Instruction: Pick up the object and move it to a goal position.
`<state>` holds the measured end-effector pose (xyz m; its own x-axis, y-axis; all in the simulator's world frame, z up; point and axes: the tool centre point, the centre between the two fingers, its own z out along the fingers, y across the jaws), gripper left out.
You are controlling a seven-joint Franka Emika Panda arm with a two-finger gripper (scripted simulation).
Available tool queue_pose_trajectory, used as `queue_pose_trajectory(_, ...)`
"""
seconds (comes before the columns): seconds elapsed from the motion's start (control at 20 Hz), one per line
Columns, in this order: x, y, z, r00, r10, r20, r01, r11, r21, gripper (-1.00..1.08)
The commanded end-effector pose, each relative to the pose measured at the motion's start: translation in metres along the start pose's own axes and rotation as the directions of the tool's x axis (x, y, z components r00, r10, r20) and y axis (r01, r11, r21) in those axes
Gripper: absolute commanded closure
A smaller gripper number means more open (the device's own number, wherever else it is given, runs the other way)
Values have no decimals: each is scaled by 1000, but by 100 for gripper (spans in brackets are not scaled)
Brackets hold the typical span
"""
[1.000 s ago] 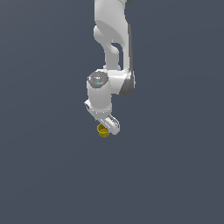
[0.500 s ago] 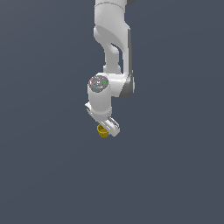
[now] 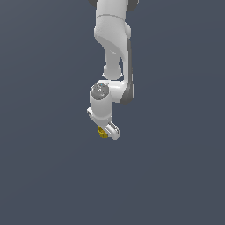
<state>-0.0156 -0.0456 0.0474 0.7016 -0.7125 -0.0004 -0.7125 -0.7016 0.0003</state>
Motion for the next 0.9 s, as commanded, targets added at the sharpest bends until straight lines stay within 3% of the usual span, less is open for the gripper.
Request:
queue_pose_trajectory(0.0,0,0,1,1000,0,0,0,1000,0,108)
queue_pose_trajectory(0.85,0,4,-16,1000,0,0,0,1000,2,108)
